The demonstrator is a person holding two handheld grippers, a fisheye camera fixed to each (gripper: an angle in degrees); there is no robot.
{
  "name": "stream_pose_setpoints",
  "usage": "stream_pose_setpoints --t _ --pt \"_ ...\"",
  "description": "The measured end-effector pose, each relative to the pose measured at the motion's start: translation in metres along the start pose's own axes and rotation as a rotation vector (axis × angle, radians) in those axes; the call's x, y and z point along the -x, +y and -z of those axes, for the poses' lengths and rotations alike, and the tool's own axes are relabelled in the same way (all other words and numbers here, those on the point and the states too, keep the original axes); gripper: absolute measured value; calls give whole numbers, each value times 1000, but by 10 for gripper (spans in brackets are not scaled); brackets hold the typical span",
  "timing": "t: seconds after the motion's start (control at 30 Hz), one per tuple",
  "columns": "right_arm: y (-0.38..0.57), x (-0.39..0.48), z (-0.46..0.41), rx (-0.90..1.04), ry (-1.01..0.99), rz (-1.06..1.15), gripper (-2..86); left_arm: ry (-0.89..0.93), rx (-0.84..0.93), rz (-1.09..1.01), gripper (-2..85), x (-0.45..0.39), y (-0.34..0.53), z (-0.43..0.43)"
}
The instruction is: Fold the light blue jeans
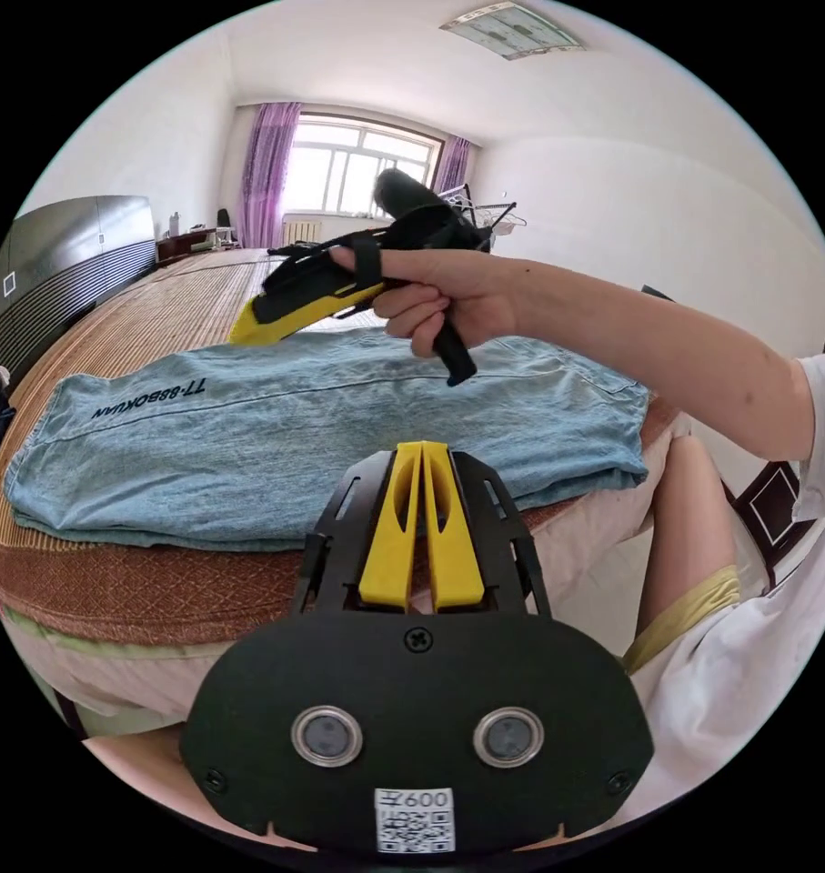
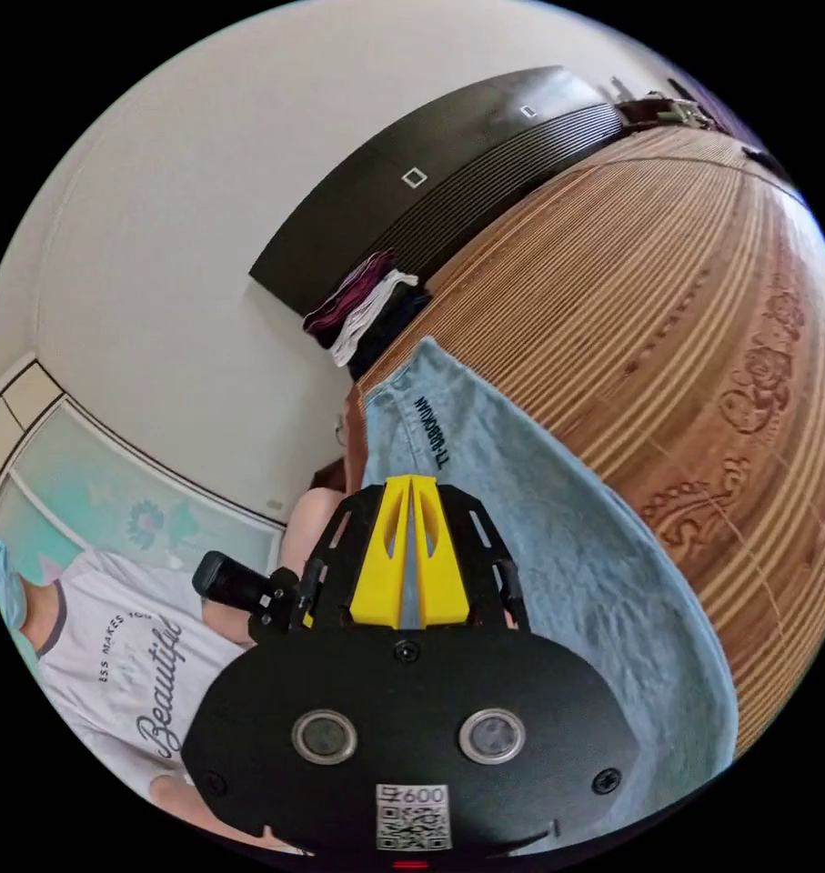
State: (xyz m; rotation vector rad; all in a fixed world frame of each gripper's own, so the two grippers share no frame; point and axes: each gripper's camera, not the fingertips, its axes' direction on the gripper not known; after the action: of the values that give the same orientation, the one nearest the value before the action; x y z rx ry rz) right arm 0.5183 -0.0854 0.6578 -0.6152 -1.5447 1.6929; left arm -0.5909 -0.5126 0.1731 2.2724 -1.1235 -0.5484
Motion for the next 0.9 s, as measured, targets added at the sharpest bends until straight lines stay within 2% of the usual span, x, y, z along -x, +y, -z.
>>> stream_pose_setpoints --t 0.07,0.2,0.27,0.37,0.47,0.53,0.57,0.67,0.83,0.9 --pt "-14 -16 -25 83 24 -88 -8 -6 -10 1 6 18 7 -3" --pt "-31 -32 -19 103 -57 -199 -8 -9 -36 0 6 45 19 -7" --pt "-33 -45 5 16 -53 -320 -8 -4 -51 12 6 65 26 -10" --pt "-37 -41 33 -105 10 -369 -8 -11 -52 4 5 87 32 -14" --pt "-37 11 62 -288 249 -278 -8 -11 -63 2 5 109 40 -17" --pt "-32 48 79 -378 305 -196 -9 -8 -64 7 5 123 44 -19" --pt "-28 64 88 -388 258 -159 -9 -11 -64 5 5 132 46 -21" --pt "-11 83 106 -267 68 -124 -9 -28 -68 -5 5 150 52 -23" --pt "51 122 119 -24 156 -90 -9 -53 -33 64 5 178 49 -19" --pt "74 130 113 84 174 -84 -8 -34 -73 20 5 176 48 -13"
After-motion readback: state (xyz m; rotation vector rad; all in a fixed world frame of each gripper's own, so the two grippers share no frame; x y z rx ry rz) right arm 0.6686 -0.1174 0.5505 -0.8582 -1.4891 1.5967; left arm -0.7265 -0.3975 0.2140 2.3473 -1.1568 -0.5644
